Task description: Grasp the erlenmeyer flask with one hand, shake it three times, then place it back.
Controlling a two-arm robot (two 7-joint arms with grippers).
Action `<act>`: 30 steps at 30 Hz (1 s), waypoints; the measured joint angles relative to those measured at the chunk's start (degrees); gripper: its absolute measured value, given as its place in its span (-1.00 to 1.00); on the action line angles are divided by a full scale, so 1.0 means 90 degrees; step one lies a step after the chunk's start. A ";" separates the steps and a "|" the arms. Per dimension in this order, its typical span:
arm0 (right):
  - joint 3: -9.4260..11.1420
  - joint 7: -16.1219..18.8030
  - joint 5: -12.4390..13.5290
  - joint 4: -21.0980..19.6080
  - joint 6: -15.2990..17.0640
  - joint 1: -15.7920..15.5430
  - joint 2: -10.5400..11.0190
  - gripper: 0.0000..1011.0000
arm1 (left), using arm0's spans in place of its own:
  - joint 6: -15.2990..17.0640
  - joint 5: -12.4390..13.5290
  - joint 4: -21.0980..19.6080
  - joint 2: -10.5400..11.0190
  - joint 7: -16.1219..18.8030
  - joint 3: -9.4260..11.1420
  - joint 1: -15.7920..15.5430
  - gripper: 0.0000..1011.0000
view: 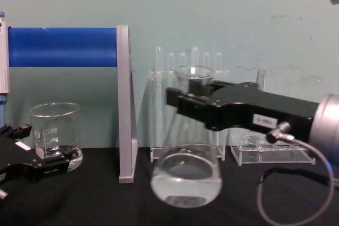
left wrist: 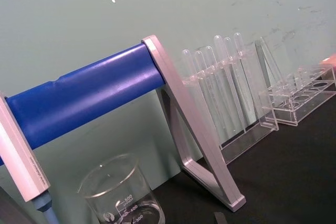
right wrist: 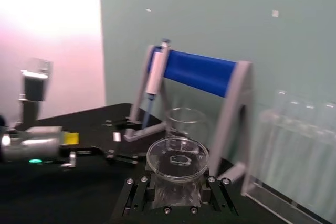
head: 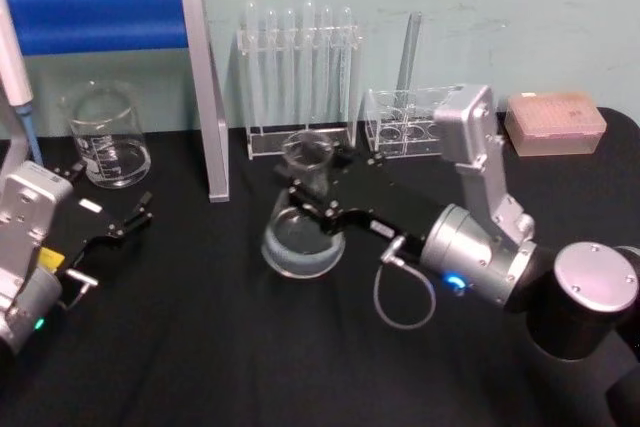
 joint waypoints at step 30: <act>-0.0070 -0.0359 0.0278 0.0095 -0.0071 0.0139 0.0123 -0.11 | 0.0000 0.0000 0.0000 0.0000 0.0000 0.0000 0.0000 0.98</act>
